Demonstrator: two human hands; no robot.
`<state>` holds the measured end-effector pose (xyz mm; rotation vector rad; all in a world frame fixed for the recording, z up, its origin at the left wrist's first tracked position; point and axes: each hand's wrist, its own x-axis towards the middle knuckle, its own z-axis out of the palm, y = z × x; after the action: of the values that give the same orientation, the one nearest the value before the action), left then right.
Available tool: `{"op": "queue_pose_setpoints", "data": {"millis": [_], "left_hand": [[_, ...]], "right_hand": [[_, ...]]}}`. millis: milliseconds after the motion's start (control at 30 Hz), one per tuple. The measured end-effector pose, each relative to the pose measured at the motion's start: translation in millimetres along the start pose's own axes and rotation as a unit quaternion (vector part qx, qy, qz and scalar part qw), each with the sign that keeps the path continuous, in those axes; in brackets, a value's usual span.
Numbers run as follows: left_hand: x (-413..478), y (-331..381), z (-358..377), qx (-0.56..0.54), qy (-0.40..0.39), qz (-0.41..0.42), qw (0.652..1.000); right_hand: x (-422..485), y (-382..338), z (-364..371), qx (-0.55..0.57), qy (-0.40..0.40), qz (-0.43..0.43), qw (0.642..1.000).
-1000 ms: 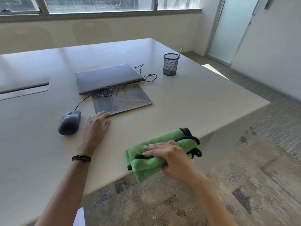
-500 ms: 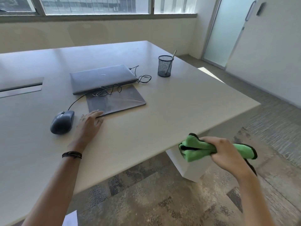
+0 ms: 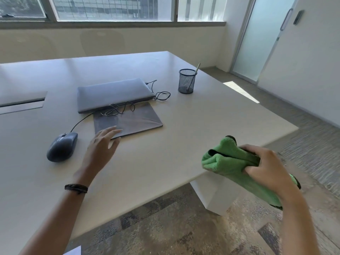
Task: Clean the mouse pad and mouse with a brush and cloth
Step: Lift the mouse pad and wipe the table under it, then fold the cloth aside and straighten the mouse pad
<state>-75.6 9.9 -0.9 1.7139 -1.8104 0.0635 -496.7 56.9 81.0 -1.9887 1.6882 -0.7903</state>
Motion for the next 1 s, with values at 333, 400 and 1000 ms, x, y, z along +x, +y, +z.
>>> {"op": "queue_pose_setpoints", "data": {"millis": [333, 400, 1000], "left_hand": [[37.2, 119.5, 15.3, -0.260, -0.075, 0.100, 0.957], [48.2, 147.2, 22.1, -0.336, -0.145, 0.107, 0.925], [114.1, 251.1, 79.0, -0.585, -0.169, -0.089, 0.788]], "right_hand": [[56.5, -8.7, 3.1, 0.060, 0.107, -0.010, 0.992], [66.8, -8.2, 4.9, 0.065, 0.128, -0.016, 0.990], [111.0, -15.5, 17.6, 0.108, 0.201, -0.078, 0.970]]}}
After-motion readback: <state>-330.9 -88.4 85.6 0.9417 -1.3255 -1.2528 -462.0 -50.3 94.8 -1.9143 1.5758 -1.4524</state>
